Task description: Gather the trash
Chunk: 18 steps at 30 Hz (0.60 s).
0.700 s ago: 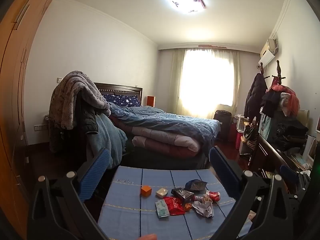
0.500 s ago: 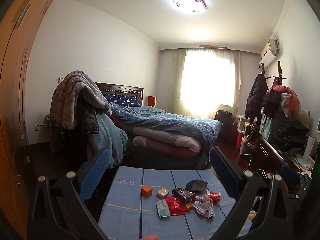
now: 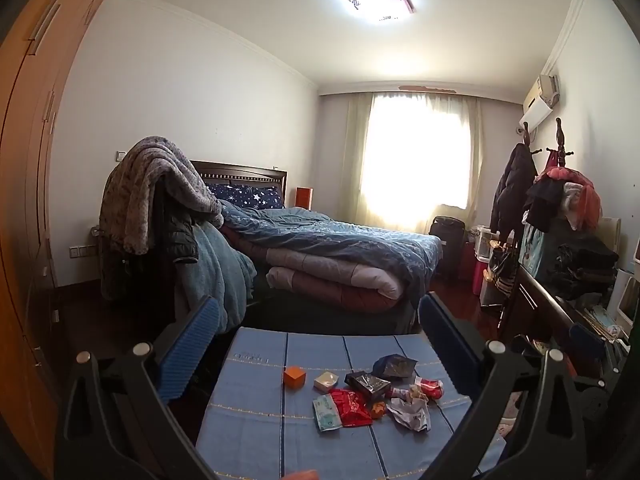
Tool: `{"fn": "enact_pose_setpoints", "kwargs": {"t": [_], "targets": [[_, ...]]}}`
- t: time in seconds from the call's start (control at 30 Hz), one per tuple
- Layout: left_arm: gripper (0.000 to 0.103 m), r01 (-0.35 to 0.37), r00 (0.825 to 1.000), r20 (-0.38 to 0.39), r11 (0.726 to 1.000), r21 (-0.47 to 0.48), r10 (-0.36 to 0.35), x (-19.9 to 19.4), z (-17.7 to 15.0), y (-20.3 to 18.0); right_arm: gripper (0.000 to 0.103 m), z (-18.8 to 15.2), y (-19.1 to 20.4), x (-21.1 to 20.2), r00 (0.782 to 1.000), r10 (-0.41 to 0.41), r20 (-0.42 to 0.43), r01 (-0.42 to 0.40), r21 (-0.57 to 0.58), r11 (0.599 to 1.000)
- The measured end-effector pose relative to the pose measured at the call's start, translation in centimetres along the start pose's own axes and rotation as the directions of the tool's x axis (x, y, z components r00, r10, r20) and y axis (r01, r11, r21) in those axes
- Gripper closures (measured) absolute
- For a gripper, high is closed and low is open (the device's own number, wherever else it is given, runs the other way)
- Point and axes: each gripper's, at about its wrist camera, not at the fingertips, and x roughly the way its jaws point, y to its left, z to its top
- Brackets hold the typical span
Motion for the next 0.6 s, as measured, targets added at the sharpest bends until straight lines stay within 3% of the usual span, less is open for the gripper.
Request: {"fn": "enact_pose_setpoints", "kwargs": {"t": [0.6], "targets": [[0.003,-0.001,1.0,-0.005,1.0,0.005,0.001,0.37,-0.17,-0.02,0.004,-0.04,-0.67,-0.16,1.0,-0.011,0.005,0.011,0.011,1.0]]}}
